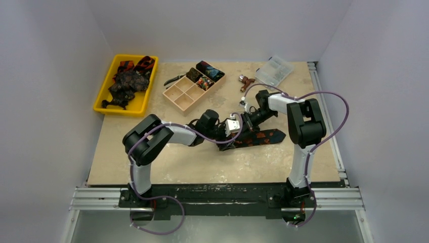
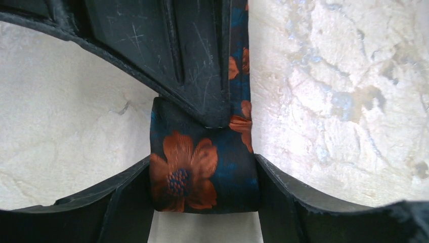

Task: Roll the ties
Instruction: Roll the tie at the center of the board.

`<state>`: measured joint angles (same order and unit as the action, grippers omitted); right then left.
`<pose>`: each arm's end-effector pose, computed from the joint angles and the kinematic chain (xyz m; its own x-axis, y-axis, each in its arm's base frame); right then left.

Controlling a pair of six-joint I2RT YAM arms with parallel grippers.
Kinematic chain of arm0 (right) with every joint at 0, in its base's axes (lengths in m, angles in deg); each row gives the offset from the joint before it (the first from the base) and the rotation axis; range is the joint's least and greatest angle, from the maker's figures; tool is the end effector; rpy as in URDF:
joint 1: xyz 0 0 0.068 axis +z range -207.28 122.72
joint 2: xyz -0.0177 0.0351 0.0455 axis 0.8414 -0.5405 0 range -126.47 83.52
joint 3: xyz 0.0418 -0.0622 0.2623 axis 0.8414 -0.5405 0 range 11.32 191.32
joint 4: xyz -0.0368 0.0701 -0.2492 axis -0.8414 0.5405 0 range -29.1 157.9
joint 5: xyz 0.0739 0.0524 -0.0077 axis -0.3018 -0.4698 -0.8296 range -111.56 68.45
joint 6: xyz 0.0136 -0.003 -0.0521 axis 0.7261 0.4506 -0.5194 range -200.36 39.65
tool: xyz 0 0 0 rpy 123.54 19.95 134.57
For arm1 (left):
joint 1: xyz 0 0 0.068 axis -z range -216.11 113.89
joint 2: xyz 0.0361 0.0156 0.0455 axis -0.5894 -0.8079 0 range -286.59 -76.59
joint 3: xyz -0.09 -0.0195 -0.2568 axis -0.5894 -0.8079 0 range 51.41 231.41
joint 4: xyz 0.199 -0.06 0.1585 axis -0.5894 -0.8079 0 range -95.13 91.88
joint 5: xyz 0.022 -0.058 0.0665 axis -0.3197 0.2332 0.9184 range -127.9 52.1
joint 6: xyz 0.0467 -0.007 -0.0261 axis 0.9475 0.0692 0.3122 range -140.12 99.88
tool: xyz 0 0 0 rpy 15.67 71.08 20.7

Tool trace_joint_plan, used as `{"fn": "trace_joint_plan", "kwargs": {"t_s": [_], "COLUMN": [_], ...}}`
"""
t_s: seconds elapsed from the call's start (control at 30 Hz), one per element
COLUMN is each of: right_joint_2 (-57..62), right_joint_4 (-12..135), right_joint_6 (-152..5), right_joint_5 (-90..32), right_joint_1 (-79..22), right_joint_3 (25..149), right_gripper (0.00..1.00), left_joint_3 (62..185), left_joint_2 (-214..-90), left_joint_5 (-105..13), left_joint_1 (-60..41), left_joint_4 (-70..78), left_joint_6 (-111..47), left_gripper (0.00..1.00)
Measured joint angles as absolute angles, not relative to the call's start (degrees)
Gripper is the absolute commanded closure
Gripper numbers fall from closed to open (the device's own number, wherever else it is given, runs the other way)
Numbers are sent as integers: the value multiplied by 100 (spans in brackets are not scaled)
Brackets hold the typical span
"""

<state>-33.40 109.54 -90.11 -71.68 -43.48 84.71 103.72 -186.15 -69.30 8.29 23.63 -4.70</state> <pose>0.3380 0.1112 0.1268 -0.9352 -0.3417 -0.0925 -0.2873 0.5800 0.7623 0.2559 -0.2766 0.1281 -0.1605 0.4749 -0.8653 0.9782 0.1938 -0.0751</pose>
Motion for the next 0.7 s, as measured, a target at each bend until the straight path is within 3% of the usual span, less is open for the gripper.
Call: {"fn": "trace_joint_plan", "kwargs": {"t_s": [0.17, 0.43, 0.6, 0.7], "right_joint_2": [-3344, -3456, -3539, -3534], "right_joint_4": [10989, 11096, 11236, 11234], "right_joint_6": [-9086, -9101, -9088, -9103], "right_joint_5": [-6596, -6154, -6095, -6076], "right_joint_1": [-4383, -4377, -4335, -4230], "right_joint_3": [8466, 8532, 8661, 8663], "right_gripper": [100, 100, 100, 100], "left_joint_3": [10341, 10512, 10534, 10534], "left_joint_2": [-18818, -19214, -19275, -19281], "left_joint_5": [-7273, -7459, -7461, -7466], "left_joint_1": [818, 827, 864, 857], "left_joint_4": [2901, 3528, 3670, 3694], "left_joint_6": [-841, -1049, -1051, -1073], "left_gripper": [32, 37, 32, 38]}}
